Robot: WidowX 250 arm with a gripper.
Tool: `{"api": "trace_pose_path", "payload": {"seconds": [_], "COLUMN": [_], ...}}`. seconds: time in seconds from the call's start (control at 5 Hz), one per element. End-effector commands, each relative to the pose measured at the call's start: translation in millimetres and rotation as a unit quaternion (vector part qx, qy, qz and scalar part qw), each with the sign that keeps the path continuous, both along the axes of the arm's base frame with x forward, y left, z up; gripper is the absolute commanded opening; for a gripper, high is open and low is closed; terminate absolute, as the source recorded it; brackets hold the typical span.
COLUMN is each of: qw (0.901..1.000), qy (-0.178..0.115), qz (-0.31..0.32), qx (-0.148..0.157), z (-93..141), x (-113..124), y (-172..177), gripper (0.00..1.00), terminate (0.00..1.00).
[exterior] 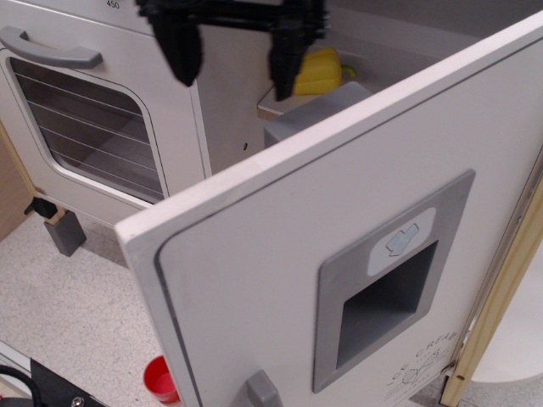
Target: Close fridge
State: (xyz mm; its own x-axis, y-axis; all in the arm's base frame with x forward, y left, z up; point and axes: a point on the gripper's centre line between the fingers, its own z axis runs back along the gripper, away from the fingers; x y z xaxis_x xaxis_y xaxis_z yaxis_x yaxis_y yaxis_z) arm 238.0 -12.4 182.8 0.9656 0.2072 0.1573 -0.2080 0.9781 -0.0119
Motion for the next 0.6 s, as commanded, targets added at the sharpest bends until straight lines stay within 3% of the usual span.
{"api": "trace_pose_path", "payload": {"seconds": [0.0,0.4], "qw": [0.9966,0.9917], "qy": [-0.017,-0.02], "qz": [-0.075,-0.117], "qx": [-0.029,-0.05], "z": [46.0,63.0], "x": [-4.7,-18.1], "y": [-25.6,-46.9], "gripper": [1.0,1.0], "terminate": [0.0,0.0]}}
